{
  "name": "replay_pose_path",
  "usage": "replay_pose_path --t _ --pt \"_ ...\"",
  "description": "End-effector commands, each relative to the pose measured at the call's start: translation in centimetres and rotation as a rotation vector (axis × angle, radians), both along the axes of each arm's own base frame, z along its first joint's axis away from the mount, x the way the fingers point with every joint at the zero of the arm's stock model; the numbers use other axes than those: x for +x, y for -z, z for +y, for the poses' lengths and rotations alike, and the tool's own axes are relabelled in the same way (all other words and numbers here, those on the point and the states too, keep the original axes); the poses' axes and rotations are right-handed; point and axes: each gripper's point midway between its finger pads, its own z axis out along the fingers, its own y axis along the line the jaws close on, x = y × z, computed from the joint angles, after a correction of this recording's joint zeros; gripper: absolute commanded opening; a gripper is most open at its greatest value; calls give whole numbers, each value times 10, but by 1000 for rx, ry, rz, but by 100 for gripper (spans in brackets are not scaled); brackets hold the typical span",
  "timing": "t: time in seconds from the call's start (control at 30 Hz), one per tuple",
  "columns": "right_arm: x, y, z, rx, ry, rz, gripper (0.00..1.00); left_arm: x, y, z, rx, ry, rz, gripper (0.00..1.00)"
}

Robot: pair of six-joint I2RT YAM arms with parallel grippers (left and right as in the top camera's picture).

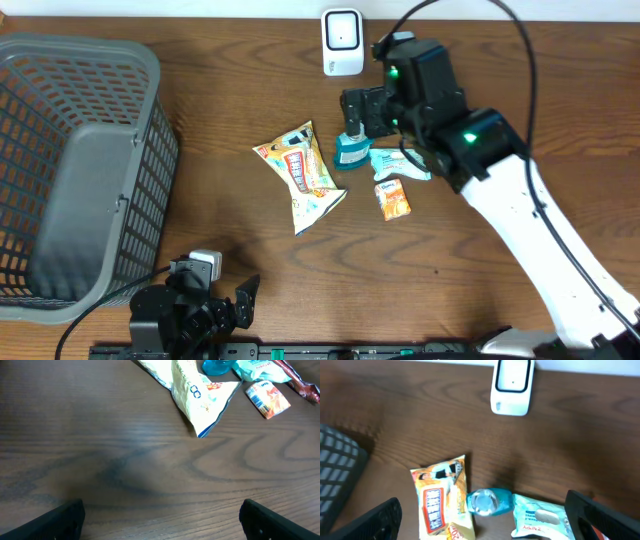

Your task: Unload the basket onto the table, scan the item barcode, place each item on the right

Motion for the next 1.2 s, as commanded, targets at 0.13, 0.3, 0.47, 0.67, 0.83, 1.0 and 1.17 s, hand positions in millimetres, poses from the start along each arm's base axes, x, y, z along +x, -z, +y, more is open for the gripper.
replay_pose_path --t 0.13,0.3,0.47,0.67,0.83,1.0,1.17 --pt "-13 11 -6 -81 -29 49 99 -3 2 -2 -6 10 16 99" --pt "-9 13 -25 -160 49 30 99 -3 2 -2 -6 10 16 99" --pt "-9 15 -34 -348 -85 -19 99 -3 2 -2 -6 10 16 99" --pt "-40 27 10 -428 -654 -83 99 -3 2 -2 -6 10 16 99" --pt "-49 38 16 -368 -870 -97 87 -3 2 -2 -6 10 16 99" --pt "-33 58 8 -304 -934 -82 98 -3 2 -2 -6 10 16 99" --pt "-13 88 -2 -325 -939 -39 99 -3 2 -2 -6 10 16 99"
